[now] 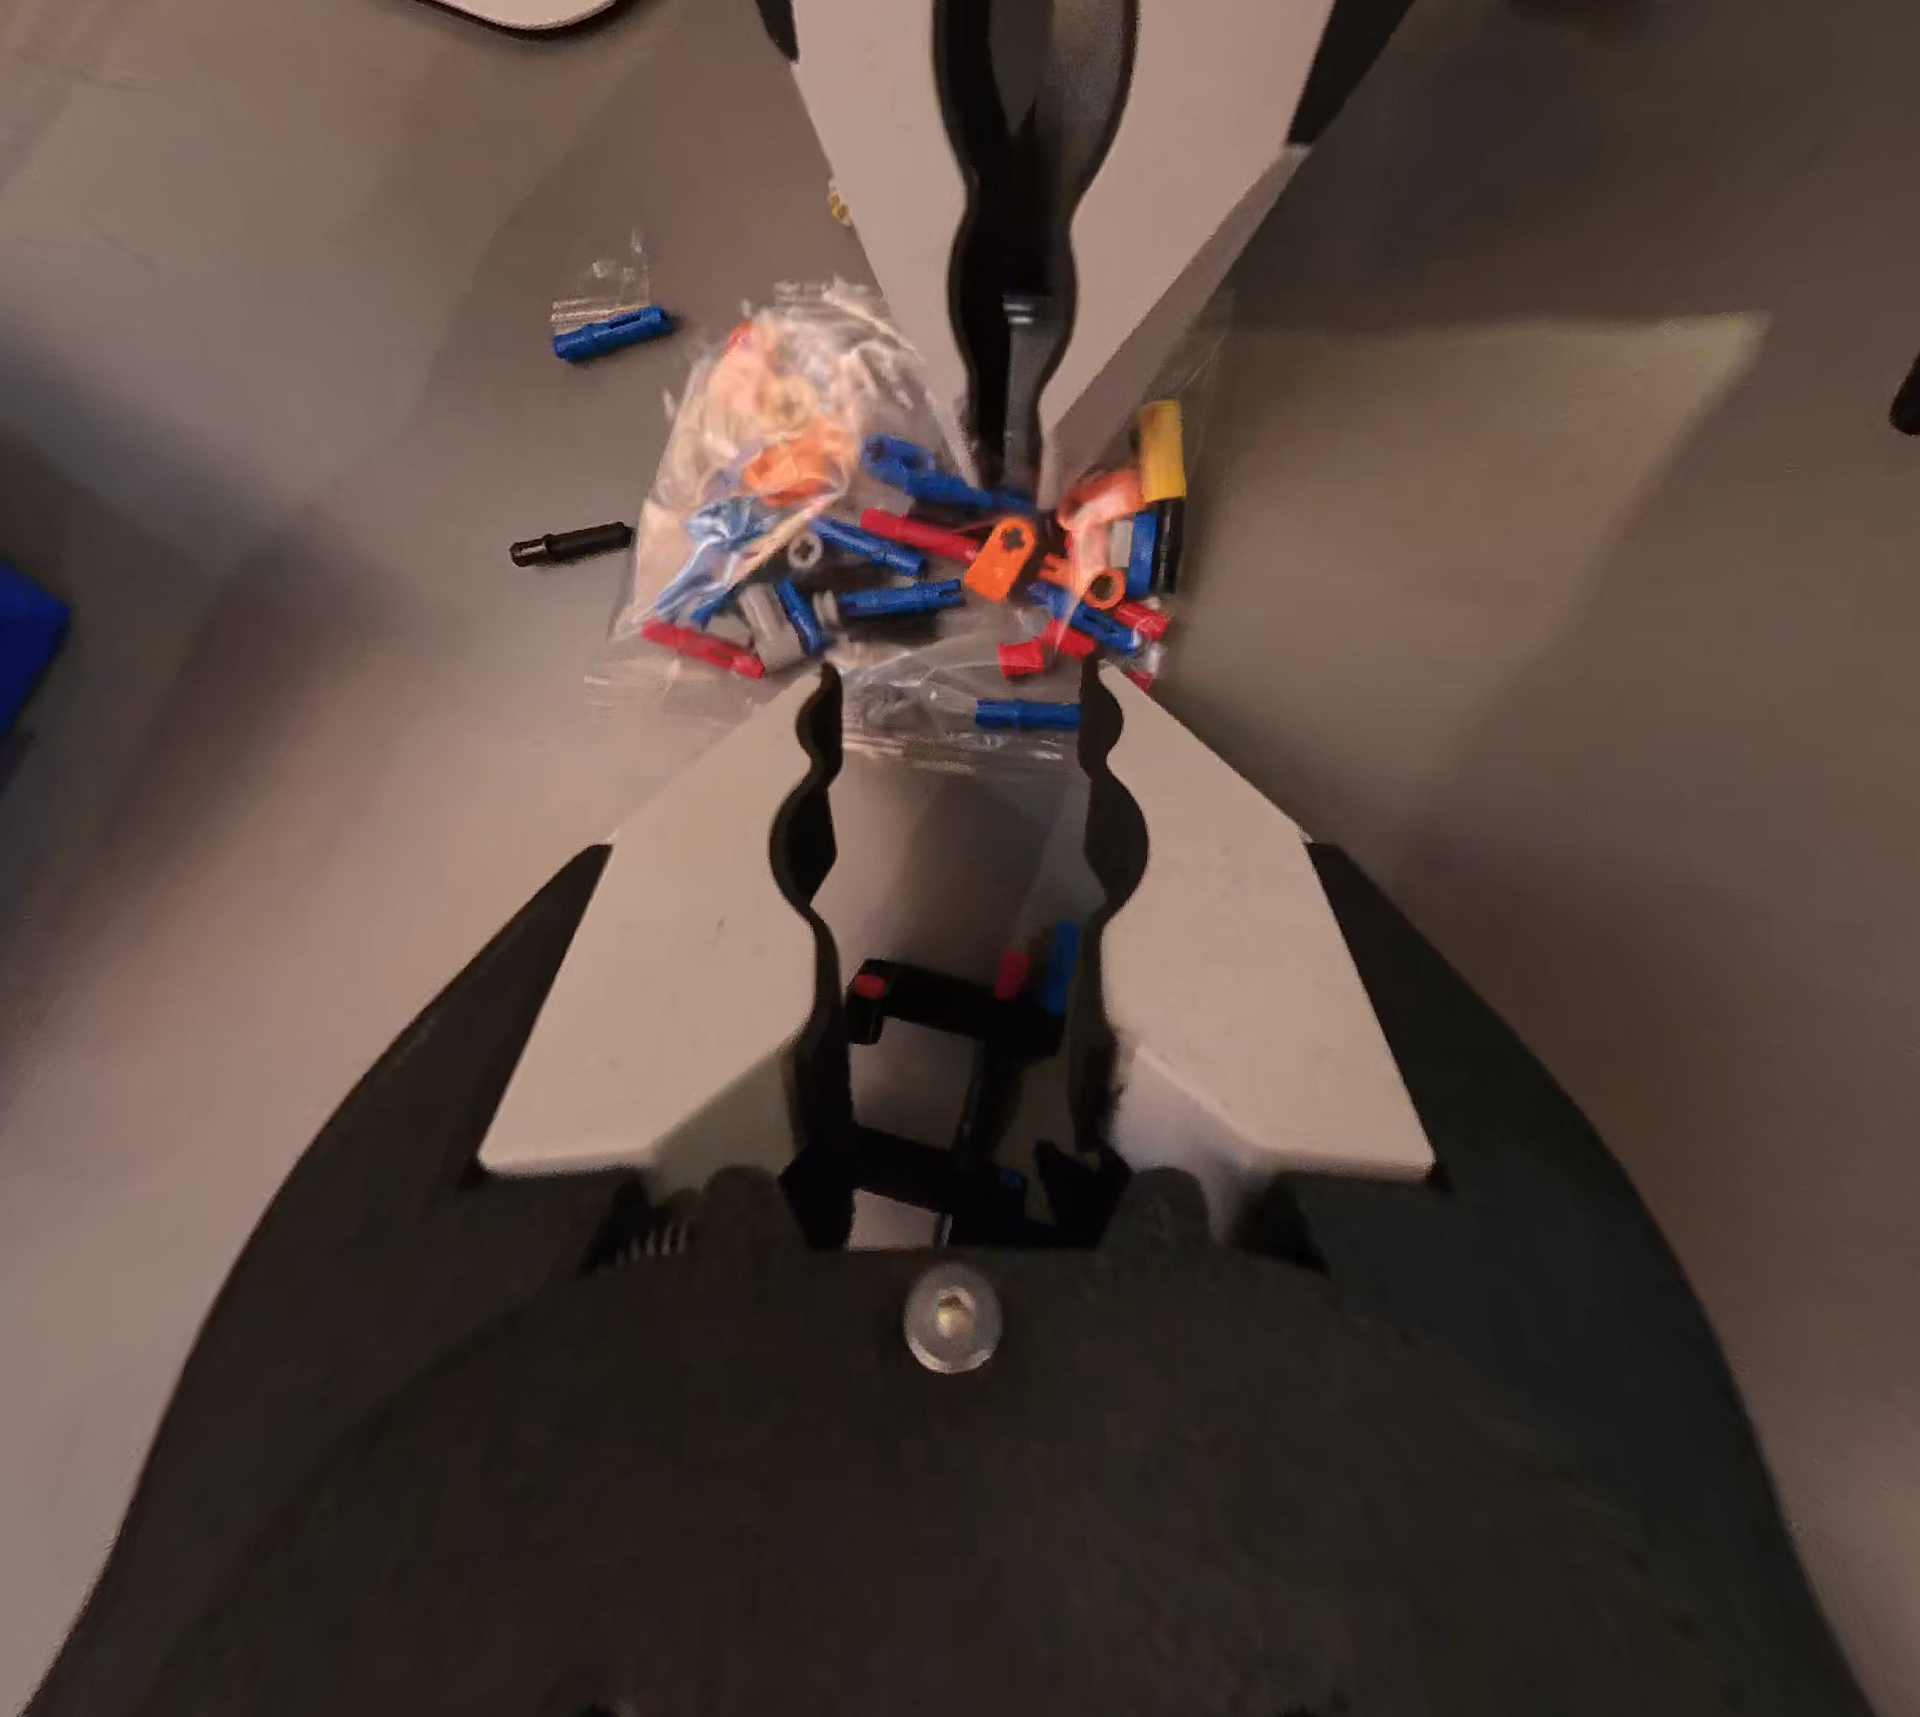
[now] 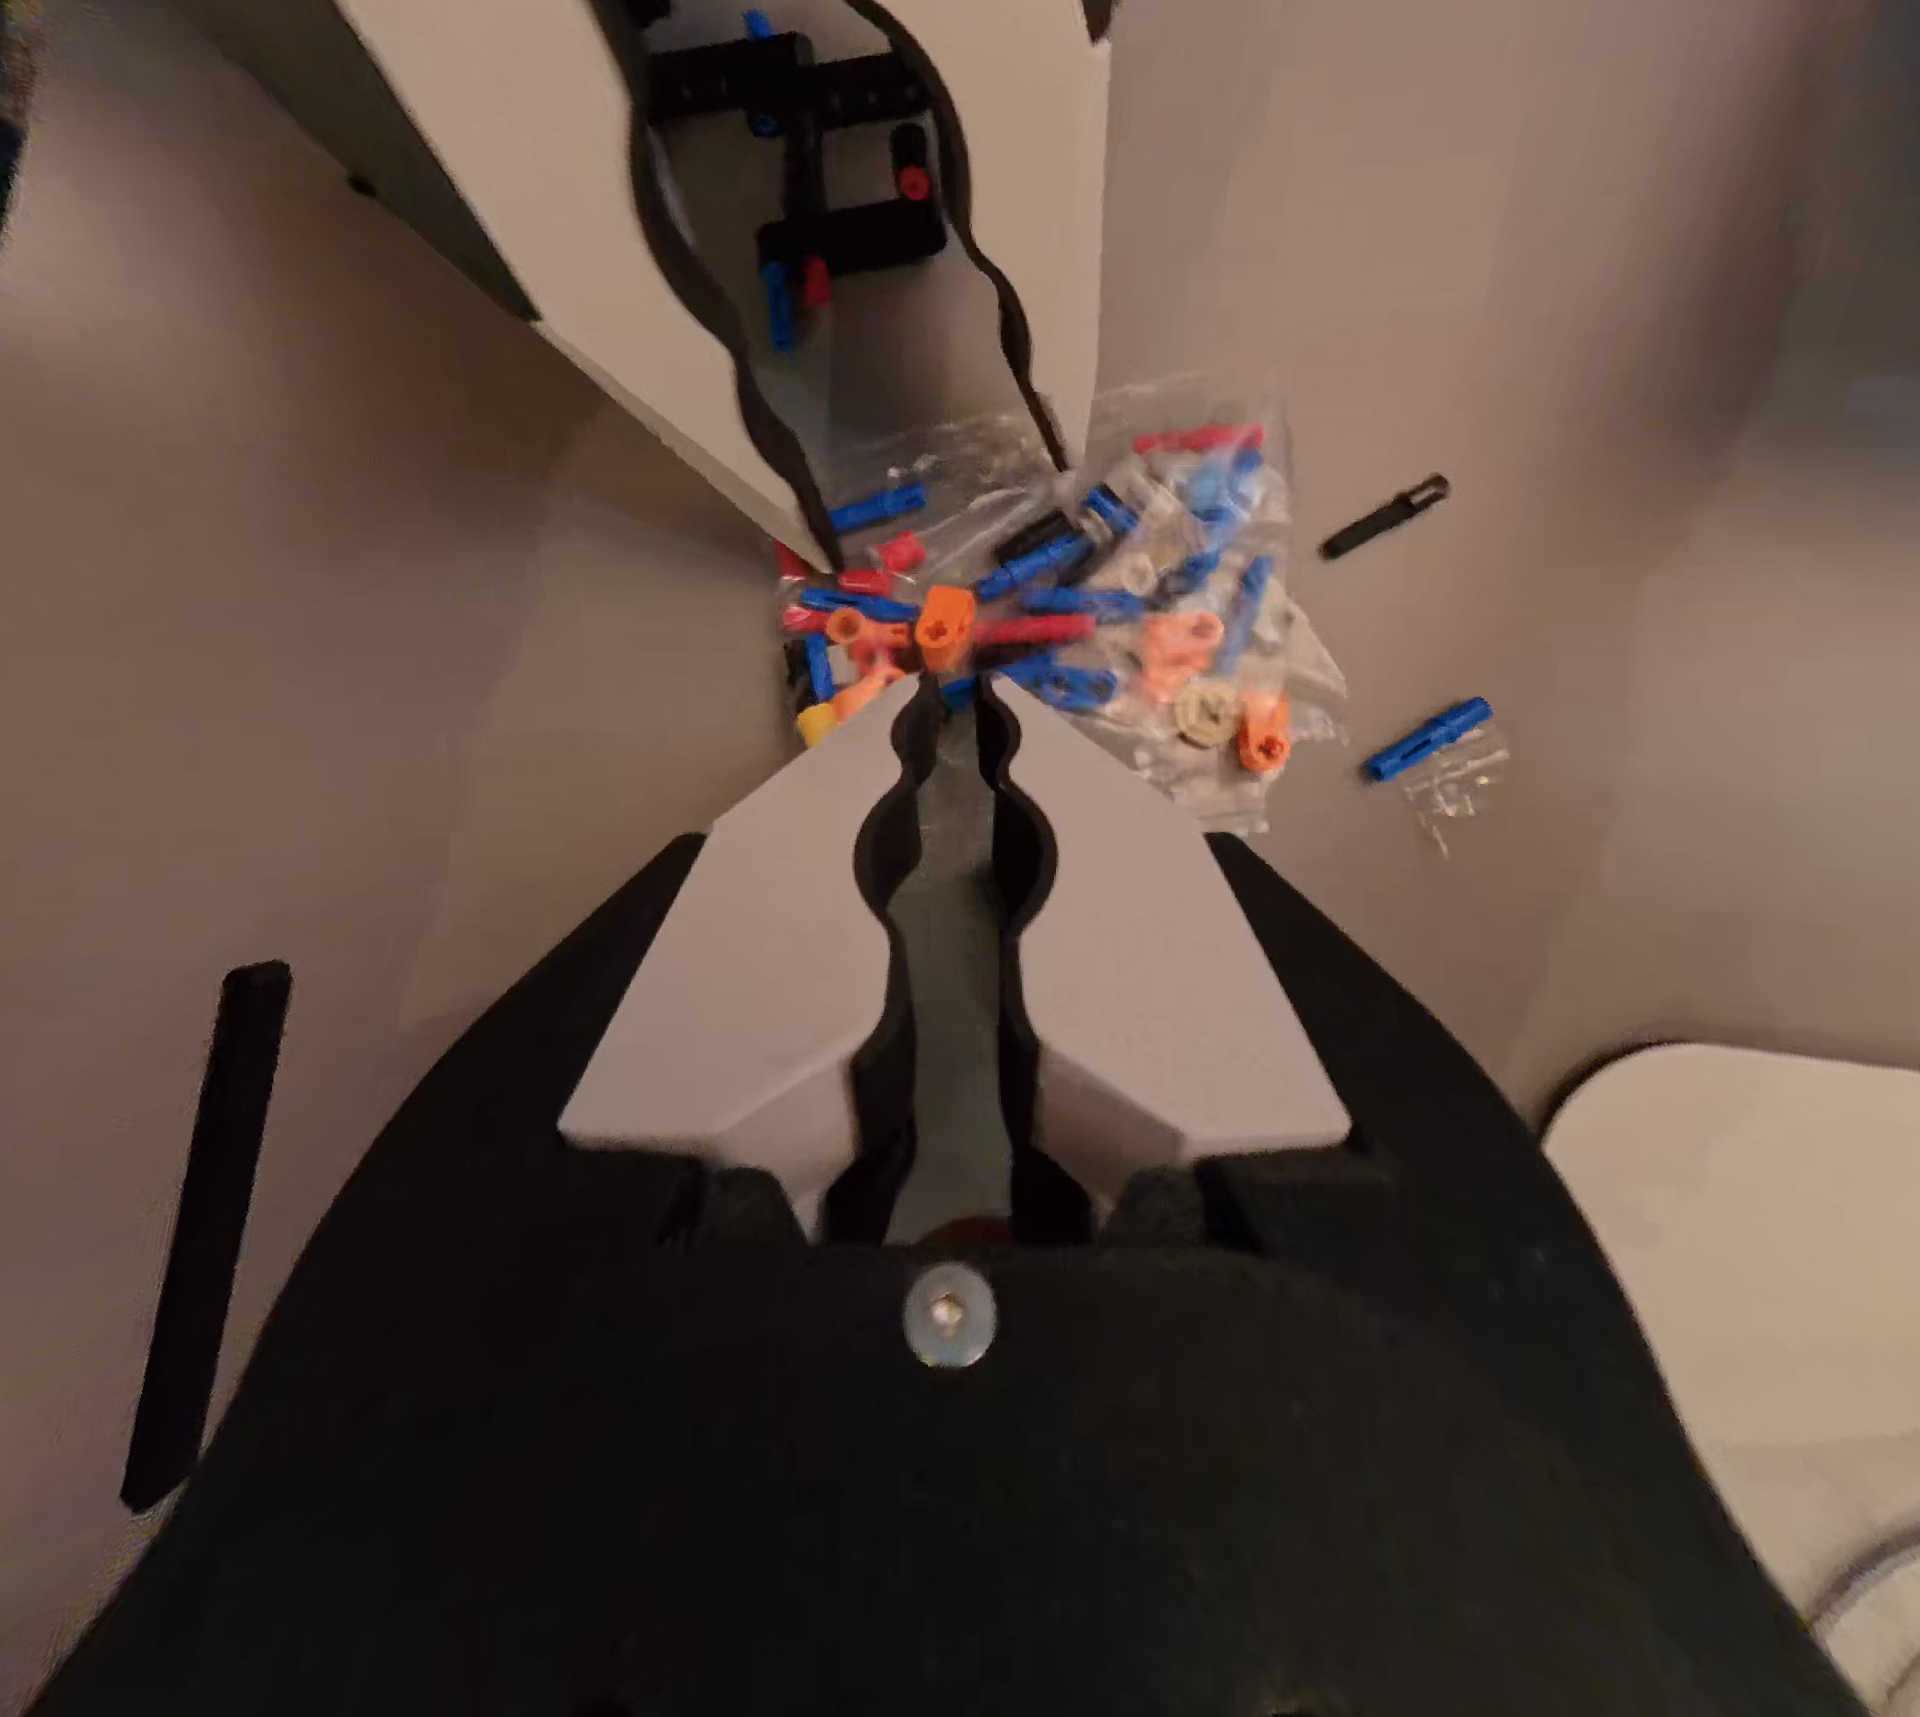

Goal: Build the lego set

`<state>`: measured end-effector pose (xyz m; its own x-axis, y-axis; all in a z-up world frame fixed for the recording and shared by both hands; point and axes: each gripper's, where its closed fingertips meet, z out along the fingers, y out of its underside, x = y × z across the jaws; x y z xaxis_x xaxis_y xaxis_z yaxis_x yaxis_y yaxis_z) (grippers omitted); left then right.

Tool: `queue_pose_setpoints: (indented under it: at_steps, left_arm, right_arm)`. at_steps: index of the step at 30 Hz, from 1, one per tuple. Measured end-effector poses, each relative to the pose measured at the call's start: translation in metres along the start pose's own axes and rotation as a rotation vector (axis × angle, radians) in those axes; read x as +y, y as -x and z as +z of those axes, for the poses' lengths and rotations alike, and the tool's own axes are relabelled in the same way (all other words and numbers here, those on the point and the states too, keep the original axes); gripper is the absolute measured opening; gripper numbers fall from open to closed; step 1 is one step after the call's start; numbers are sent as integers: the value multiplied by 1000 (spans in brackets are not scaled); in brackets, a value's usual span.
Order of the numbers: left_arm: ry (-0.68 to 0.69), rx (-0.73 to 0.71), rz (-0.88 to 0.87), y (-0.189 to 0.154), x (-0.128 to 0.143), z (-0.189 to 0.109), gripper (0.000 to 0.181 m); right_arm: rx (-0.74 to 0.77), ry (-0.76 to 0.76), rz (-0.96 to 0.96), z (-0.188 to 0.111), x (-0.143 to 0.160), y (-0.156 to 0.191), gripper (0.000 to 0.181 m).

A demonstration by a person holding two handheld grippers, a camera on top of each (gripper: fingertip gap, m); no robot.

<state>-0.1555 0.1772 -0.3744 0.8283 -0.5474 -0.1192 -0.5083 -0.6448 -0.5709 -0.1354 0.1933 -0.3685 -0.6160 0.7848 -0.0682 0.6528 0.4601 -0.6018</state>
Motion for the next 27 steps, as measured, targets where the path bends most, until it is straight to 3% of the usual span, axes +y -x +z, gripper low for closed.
queue_pose_setpoints:
  at_steps: [12,22,27]
  left_arm:
    - [2,-1,30,2,-2,2,34]
    - [3,-6,37,2,-2,2,32]
    - [9,-33,67,4,-2,2,21]
  right_arm:
    - [-7,-25,2,3,-1,3,16]
    - [56,20,-15,3,9,0,3]
    - [80,35,-21,2,11,-3,4]
